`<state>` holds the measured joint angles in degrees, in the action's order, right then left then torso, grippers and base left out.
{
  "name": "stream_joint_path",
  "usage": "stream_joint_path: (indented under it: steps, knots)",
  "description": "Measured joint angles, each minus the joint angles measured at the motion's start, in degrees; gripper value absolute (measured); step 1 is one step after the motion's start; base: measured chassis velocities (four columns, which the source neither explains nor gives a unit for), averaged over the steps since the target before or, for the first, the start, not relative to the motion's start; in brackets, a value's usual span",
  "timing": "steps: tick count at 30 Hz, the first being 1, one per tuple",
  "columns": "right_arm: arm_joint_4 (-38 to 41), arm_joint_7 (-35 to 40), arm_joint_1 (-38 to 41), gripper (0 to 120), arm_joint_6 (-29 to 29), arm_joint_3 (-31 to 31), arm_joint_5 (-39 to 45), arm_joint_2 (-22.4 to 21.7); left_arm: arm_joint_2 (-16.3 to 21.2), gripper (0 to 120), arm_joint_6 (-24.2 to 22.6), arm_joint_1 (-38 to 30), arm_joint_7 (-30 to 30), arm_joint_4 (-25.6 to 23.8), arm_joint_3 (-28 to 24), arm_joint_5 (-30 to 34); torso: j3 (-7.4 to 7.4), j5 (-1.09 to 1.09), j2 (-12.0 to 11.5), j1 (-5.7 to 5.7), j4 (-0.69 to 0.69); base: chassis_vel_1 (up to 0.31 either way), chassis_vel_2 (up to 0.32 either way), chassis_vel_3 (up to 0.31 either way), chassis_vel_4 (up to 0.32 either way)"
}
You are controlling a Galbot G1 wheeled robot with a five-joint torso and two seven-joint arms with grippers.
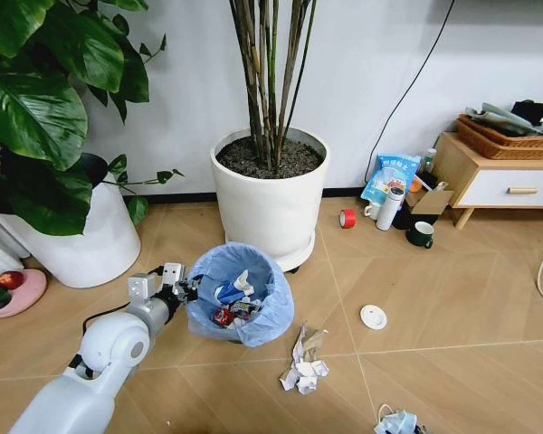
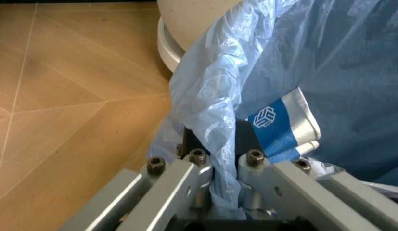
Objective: Pick up the trash bin and place the garbage on the floor into it.
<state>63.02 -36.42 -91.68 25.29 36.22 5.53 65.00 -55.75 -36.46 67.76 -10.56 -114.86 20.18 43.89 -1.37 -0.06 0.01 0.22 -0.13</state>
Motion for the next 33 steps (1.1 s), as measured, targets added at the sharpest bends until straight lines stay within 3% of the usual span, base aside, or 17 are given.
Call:
stream_joint_path:
  steps: [6, 9, 14, 17, 25, 27, 30, 33]
  knots:
    - [0.94, 0.99, -0.12, 6, -0.50, 0.59, 0.67, 0.82, 0.21, 0, 0.02, 0.03, -0.07, -0.25, -0.01, 0.10, -0.01, 0.04, -0.01, 0.00, 0.01, 0.000, 0.000, 0.000, 0.000]
    - [1.87, 1.77, -0.10, 0, -0.87, 0.98, 1.99, 1.14, 0.47, 0, 0.03, 0.03, -0.16, -0.41, 0.02, 0.27, -0.01, 0.09, -0.02, 0.00, -0.01, 0.000, 0.000, 0.000, 0.000]
    - [6.70, 3.31, 0.97, 0, -1.51, 2.53, 4.57, 0.70, 0.76, 0, 0.02, 0.04, -0.22, -0.43, -0.07, 0.35, -0.01, -0.01, -0.02, 0.00, 0.01, 0.000, 0.000, 0.000, 0.000]
    - [11.66, 4.45, 1.81, 0, -3.11, 3.09, 6.28, -0.24, 0.77, 0, 0.01, 0.06, -0.26, -0.42, -0.43, 0.34, -0.01, 0.04, -0.02, 0.00, 0.02, 0.000, 0.000, 0.000, 0.000]
    - [28.37, 10.51, 5.17, 0, -9.36, 2.30, 12.10, -2.39, 1.23, 0, -0.05, 0.50, -0.47, -0.40, -0.83, 0.35, -0.01, -0.02, -0.02, 0.00, 0.01, 0.000, 0.000, 0.000, 0.000]
    - [35.92, 14.07, 7.75, 0, -12.89, 0.01, 16.57, -4.60, 1.62, 0, -0.05, 0.48, -0.61, -0.40, -0.99, 0.51, -0.01, 0.04, -0.02, 0.01, 0.01, 0.000, 0.000, 0.000, 0.000]
    - [42.01, 17.34, 10.89, 0, -16.31, -3.11, 20.95, -7.87, 1.95, 0, -0.05, 0.07, -0.89, -0.40, -1.40, 0.91, -0.01, -0.04, -0.02, 0.01, 0.03, 0.000, 0.000, 0.000, 0.000]
    - [46.21, 19.68, 13.21, 0, -19.54, -5.65, 24.66, -10.69, 2.23, 0, -0.06, -0.38, -1.00, -0.28, -1.77, 1.19, -0.01, 0.06, -0.02, 0.01, 0.02, 0.000, 0.000, 0.000, 0.000]
